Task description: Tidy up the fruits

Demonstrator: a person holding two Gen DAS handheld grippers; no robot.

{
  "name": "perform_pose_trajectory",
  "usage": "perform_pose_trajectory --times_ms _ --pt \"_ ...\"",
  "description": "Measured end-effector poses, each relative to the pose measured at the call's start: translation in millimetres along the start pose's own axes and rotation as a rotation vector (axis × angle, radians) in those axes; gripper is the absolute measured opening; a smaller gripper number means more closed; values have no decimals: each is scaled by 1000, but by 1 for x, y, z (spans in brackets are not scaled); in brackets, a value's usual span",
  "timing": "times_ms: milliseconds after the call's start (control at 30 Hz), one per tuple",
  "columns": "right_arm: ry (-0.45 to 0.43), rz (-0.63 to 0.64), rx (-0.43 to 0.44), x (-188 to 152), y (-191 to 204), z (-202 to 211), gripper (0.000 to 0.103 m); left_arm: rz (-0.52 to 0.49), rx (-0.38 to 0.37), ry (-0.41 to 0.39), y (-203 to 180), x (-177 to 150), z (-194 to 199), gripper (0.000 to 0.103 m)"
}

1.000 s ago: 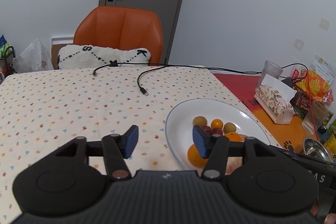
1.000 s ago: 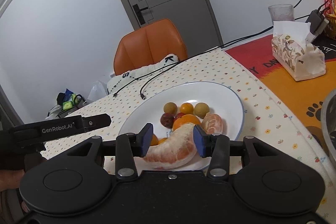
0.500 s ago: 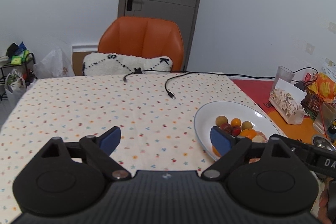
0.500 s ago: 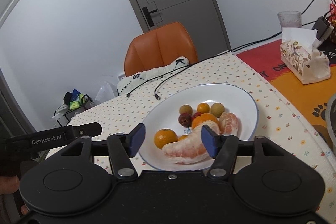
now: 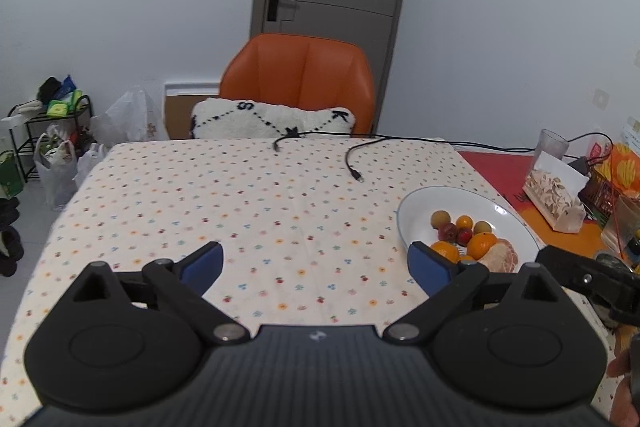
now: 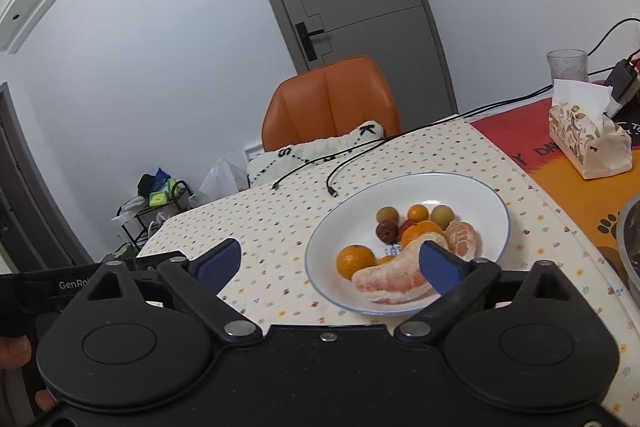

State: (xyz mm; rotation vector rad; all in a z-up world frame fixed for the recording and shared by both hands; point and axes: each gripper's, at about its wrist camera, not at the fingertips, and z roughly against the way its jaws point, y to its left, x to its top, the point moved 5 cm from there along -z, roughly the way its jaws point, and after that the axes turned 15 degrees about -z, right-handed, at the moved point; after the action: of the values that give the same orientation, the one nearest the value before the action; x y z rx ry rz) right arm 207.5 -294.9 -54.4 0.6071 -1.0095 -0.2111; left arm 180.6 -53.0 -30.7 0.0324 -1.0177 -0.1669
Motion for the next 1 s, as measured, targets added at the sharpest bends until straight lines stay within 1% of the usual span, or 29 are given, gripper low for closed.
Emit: perform_pose_trajectory --times_ms 67,200,267,467,667,833,1000 --pt "4 7 5 -2 5 4 103 -4 -2 -5 2 -1 7 98" --pt "18 10 11 -4 12 11 103 -17 18 -4 6 -4 20 100" --pt "20 6 17 -5 16 14 103 -15 26 -9 8 -5 27 103" --pt "26 20 33 -7 27 25 103 -1 22 -24 15 -7 48 103" --pt "33 37 54 -7 36 40 103 -16 19 -36 17 -10 69 103" --pt "66 40 84 -8 44 50 103 -28 42 -51 20 -13 90 103" --pt "81 74 107 -12 53 63 103 -12 51 -57 28 -17 110 103"
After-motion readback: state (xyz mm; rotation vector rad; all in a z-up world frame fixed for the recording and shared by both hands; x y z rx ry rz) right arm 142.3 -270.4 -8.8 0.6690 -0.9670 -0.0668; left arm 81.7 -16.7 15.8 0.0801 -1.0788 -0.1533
